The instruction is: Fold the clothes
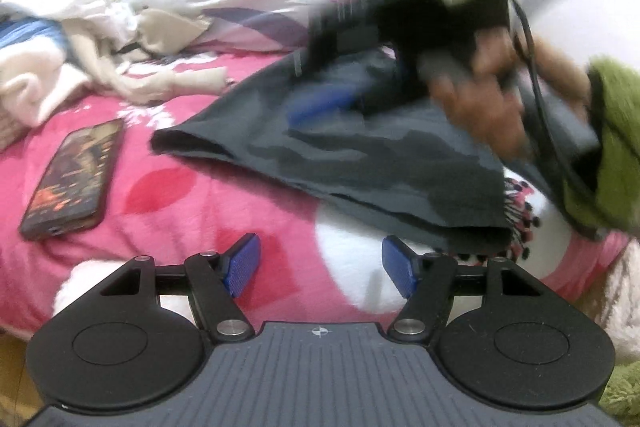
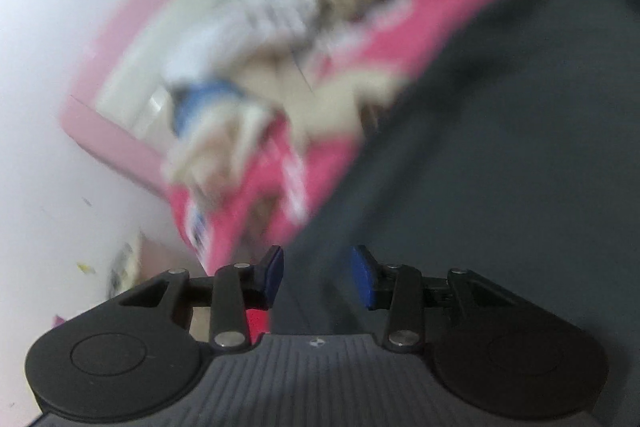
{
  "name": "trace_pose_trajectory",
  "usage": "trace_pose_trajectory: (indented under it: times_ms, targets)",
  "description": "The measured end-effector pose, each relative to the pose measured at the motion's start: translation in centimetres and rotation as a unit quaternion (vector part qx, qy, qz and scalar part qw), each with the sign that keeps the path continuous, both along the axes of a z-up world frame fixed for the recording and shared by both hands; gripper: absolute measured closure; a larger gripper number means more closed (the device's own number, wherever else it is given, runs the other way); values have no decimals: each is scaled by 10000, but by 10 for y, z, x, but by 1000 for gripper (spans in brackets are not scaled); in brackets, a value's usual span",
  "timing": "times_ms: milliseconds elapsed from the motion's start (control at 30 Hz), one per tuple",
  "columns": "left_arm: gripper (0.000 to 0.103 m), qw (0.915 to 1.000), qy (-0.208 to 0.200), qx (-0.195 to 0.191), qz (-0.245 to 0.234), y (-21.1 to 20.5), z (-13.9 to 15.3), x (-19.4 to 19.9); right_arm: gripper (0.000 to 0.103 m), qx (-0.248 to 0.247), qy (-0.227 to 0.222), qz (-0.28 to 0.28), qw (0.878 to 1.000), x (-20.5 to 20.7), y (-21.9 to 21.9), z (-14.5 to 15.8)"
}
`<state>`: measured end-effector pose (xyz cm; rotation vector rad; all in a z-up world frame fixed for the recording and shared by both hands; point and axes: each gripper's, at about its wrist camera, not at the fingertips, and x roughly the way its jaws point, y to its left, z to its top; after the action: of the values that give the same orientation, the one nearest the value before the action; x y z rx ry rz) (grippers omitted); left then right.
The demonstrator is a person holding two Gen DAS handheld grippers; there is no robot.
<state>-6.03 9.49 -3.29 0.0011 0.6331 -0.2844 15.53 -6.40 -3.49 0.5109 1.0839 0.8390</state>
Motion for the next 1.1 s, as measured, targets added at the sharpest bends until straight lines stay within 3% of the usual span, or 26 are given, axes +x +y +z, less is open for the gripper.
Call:
trace_pose_trajectory:
  times_ms: [67, 233, 367, 500, 600, 733, 800, 933, 1100]
  targets:
    - [35, 9998, 83, -4, 157, 5, 2, -1, 66, 32, -27, 194, 9998, -11, 11, -14]
    - [35, 9985, 193, 37, 518, 17, 9, -4, 66, 890, -173, 231, 9956, -38, -16, -1]
    - [35, 9983, 23, 74, 584, 18, 22, 0, 66, 1143, -420, -386, 9918, -73, -83, 13]
    - [35, 9995, -72, 135, 266, 2, 31, 12, 63, 1213, -648, -1390, 9807, -126, -177, 17]
    - [35, 9996, -139, 153, -173, -23, 37, 21, 62, 1063, -795, -2639, 9554, -174, -261, 18]
    - [35, 9961, -102, -31, -874, -62, 40, 27, 62, 762, -859, -4160, 9021, -238, -355, 16]
    - [35, 9925, -64, -72, -1220, -85, 38, 29, 62, 416, -823, -4635, 8813, -259, -378, 16]
    - [35, 9833, -30, 78, -1821, -130, 32, 26, 62, 355, -572, -5077, 8589, -279, -401, 11]
    - [35, 9760, 112, 239, -2161, -165, 19, 21, 62, 722, -170, -5156, 8536, -274, -402, -3]
